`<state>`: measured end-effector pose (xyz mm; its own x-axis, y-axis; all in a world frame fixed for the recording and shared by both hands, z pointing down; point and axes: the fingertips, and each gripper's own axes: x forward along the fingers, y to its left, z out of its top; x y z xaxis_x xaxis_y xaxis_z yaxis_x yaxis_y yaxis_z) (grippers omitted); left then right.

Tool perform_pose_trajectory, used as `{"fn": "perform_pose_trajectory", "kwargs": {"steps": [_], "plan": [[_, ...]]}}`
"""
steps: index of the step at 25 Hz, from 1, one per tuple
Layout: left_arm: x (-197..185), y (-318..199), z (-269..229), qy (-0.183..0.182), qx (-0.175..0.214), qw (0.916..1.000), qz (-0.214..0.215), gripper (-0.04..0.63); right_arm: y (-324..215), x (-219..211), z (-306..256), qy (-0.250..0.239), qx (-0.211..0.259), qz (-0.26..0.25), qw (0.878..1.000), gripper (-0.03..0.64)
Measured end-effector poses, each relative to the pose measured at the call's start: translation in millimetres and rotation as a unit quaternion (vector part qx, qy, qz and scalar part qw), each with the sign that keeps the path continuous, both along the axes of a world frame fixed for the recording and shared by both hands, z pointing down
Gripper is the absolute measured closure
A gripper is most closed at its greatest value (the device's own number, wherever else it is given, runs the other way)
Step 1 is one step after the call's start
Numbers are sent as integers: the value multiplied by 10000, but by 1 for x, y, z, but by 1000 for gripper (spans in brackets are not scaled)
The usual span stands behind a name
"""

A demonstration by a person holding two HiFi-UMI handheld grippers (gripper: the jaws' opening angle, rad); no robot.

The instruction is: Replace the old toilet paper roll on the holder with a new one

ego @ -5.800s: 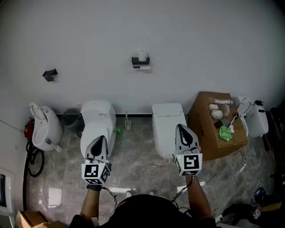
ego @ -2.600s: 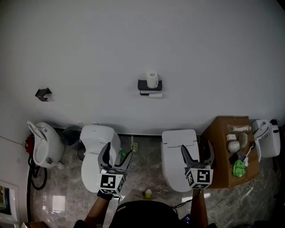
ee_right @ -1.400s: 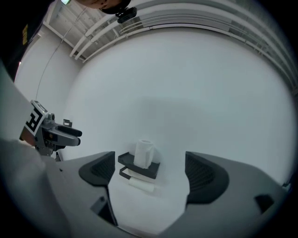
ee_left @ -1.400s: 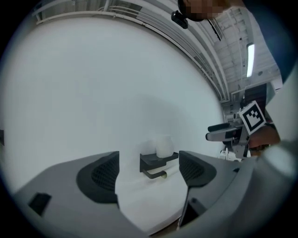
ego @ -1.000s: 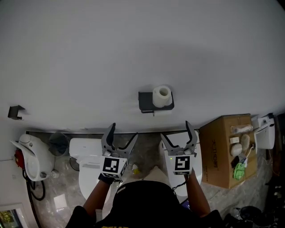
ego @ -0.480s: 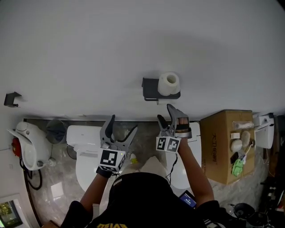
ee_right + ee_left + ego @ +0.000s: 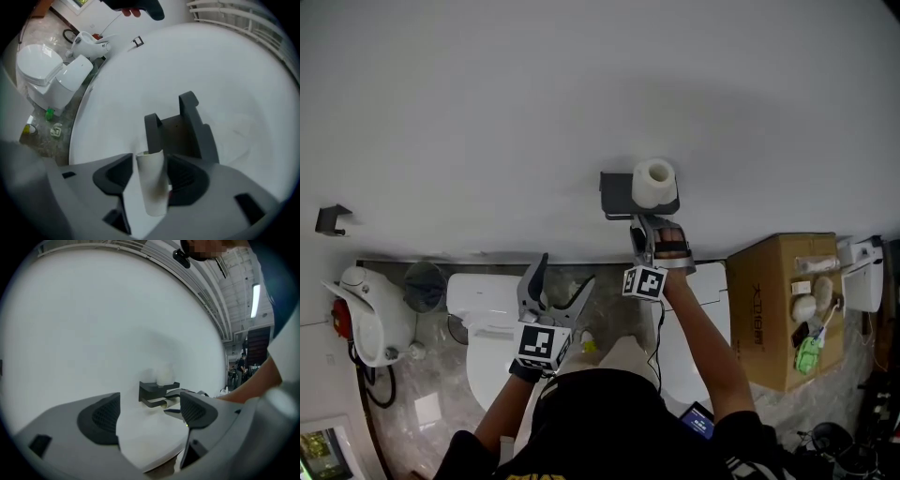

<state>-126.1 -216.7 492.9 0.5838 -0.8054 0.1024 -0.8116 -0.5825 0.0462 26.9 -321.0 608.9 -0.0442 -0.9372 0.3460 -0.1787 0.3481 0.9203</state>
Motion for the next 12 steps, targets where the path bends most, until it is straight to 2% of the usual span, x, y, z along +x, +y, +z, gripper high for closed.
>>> {"fn": "perform_pose_trajectory", "kwargs": {"steps": [1, 2, 7, 12], "plan": [[1, 0, -2, 33, 1, 10000, 10, 189, -2, -1, -4, 81, 85, -18, 9999, 437], [2, 0, -1, 31, -17, 10000, 26, 189, -3, -3, -7, 162, 142, -47, 9998, 448], [1, 2, 6, 10, -179, 9998, 49, 189, -4, -6, -11, 296, 180, -63, 9994, 463], [6, -1, 3, -61, -128, 9999, 80, 189, -6, -4, -14, 316, 185, -34, 9993, 465]]}}
